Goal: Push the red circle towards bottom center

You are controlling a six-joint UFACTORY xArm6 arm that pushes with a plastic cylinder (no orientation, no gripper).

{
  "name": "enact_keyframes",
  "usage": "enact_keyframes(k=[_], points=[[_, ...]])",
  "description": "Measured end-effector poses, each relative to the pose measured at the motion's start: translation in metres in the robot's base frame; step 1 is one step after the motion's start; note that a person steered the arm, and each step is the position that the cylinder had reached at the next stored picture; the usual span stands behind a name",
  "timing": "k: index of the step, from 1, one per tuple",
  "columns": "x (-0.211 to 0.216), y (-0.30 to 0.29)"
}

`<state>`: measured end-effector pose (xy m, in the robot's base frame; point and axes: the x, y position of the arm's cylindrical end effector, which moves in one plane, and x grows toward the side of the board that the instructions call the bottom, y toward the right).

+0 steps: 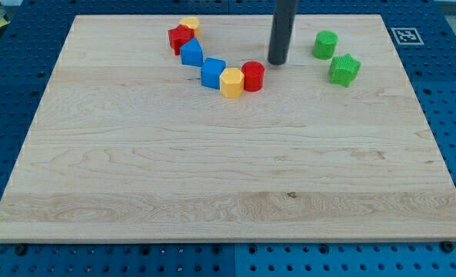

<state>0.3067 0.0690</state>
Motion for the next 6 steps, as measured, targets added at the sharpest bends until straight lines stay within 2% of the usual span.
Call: enact_keyframes(k=[1,2,3,4,5,6], points=[[0.019,-0.043],[0.074,-0.028],[0.142,0.014],[0.164,0.019],[0.146,0.059],[0.183,0.114]])
